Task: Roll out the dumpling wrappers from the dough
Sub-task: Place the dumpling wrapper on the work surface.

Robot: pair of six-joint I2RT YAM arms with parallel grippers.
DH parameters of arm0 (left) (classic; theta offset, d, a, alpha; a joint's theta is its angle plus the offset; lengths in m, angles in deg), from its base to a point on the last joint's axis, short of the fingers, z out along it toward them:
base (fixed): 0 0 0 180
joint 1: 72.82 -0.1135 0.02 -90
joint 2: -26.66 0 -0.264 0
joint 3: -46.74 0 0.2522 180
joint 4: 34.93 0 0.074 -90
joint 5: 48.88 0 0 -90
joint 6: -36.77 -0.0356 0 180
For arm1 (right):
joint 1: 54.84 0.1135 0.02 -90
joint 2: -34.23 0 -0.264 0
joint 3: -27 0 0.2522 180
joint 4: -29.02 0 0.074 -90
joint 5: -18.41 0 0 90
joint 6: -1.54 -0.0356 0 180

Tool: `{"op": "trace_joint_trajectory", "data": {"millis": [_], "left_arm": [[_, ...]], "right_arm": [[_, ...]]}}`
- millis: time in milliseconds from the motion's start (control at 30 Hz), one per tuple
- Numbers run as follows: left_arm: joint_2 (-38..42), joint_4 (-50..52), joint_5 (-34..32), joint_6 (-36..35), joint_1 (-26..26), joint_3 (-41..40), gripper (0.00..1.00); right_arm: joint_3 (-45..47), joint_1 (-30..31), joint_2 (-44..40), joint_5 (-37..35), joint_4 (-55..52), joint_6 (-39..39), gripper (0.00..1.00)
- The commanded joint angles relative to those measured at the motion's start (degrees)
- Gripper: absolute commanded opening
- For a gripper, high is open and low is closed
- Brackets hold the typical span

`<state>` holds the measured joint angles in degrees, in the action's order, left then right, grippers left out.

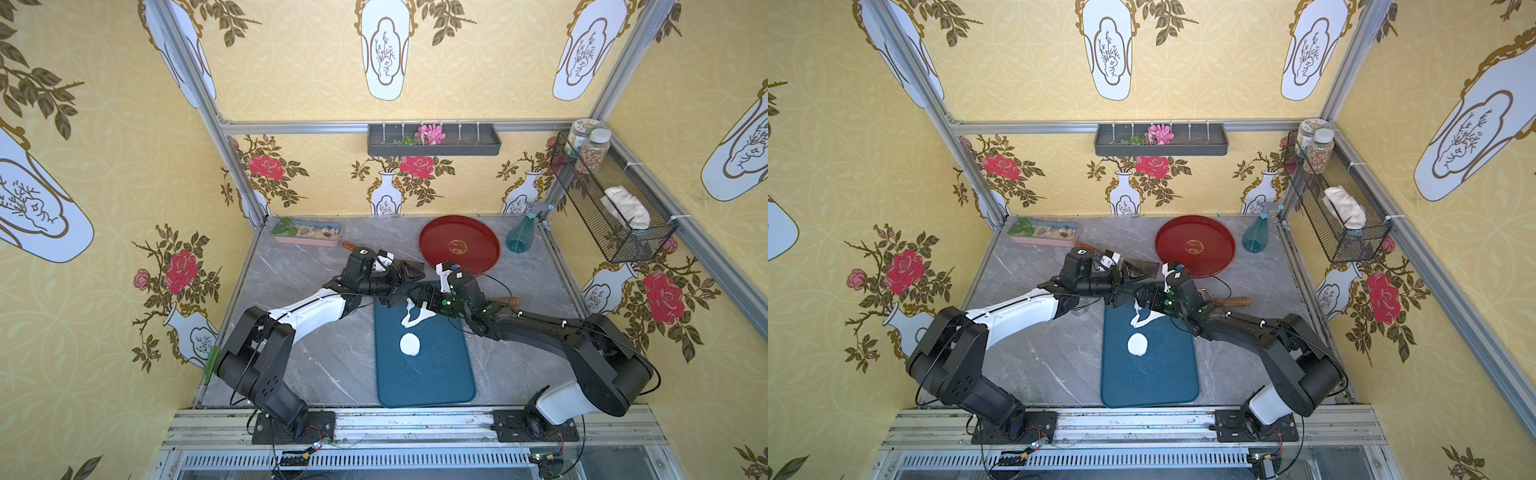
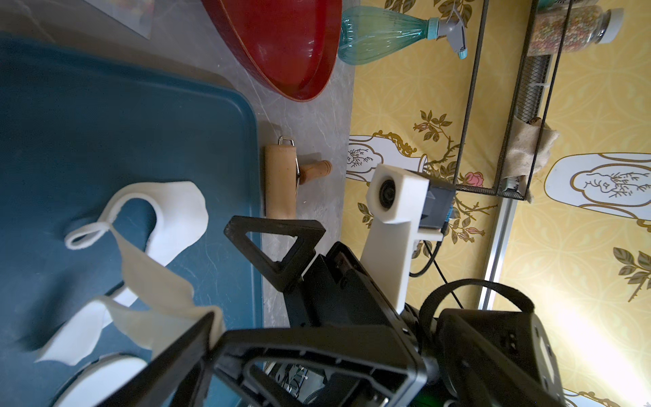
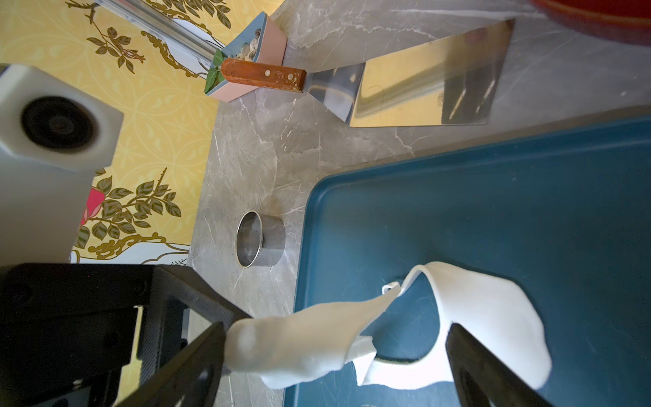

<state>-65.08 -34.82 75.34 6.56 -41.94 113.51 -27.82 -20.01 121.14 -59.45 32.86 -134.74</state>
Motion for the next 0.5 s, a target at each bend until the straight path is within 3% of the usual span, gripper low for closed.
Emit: {"op": "trace_joint_trajectory", "data": {"millis": [0, 467], "left_arm": [[-0.61, -1.32, 0.15, -0.55, -0.09, -0.10, 1.00], [-1.10, -0.59, -0.26, -1.17, -0.11, 0.32, 1.00]], "right_arm": [[0.18, -0.20, -0.64, -0.52, -0.82, 0.05, 0.97], [0.76, -1.08, -2.84, -0.79, -2.24, 0.38, 0.97]]}}
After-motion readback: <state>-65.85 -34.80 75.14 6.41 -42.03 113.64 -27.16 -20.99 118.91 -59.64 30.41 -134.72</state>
